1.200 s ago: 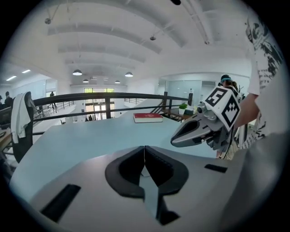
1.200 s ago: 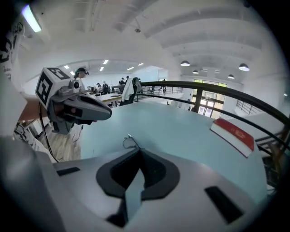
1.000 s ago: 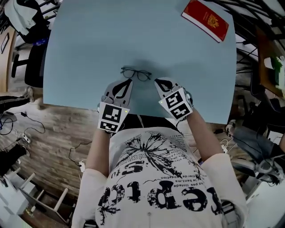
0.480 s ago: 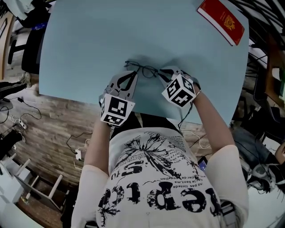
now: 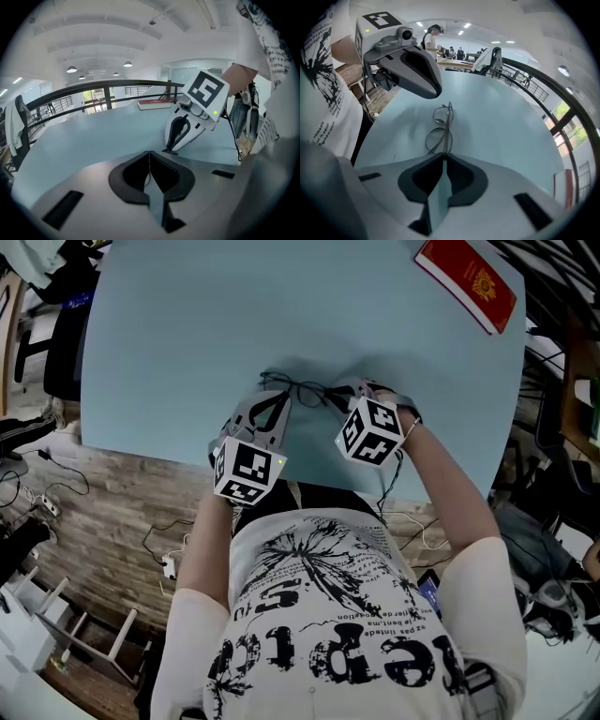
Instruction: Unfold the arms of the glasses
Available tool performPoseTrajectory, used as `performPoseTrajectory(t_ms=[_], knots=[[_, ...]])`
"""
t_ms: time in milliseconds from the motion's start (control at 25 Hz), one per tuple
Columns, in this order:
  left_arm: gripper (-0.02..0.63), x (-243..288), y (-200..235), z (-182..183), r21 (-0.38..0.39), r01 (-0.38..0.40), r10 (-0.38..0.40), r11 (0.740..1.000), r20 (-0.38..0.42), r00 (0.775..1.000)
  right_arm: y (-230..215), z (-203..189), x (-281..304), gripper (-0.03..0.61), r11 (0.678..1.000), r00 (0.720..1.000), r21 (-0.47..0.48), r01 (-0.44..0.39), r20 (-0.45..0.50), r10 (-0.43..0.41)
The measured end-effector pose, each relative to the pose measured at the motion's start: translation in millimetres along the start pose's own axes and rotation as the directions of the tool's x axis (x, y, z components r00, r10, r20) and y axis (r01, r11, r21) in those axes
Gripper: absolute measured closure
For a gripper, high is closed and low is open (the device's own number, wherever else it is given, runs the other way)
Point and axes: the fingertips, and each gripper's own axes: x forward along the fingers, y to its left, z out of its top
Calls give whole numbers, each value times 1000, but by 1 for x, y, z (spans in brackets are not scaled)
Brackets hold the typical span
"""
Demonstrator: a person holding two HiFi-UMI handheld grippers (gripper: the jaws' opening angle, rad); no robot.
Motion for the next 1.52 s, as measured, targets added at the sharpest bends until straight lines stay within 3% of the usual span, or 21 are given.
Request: performPoseTrajectory(t_ms=[160, 240, 320, 480, 720, 880, 1040, 1360, 1520], knots=[[595, 3, 3, 0, 85, 13, -8, 996, -51, 999, 4, 0, -1, 543, 999, 1000, -30, -25, 3, 26], [591, 7, 2, 1, 160, 63, -47, 985, -103, 994, 4, 0, -2, 545, 999, 1000, -42, -30, -1, 30], [499, 13, -2, -1, 238, 147, -107, 960, -173, 979, 3, 0, -2, 546, 999, 999, -43, -33, -8, 33], [485, 23, -14, -6, 412, 298, -187, 861, -288, 939, 5, 2, -3, 546, 999, 999, -30, -30, -18, 29], [503, 40, -36, -1, 584, 394, -217, 709, -351, 911, 10, -1, -5, 546, 998, 998, -23, -56, -40, 55], [523, 47, -50, -5, 651, 468, -240, 597, -413, 879, 12, -3, -5, 546, 997, 996, -17, -69, -56, 68], [550, 55, -56, -11, 675, 525, -244, 518, -472, 847, 9, -9, -7, 546, 997, 995, 6, -76, -64, 76], [578, 57, -61, -13, 671, 570, -300, 475, -485, 821, 11, -13, -7, 546, 996, 995, 52, -72, -72, 76], [579, 58, -60, 0, 656, 571, -353, 494, -449, 821, 2, -20, -10, 546, 994, 995, 81, -66, -74, 72]])
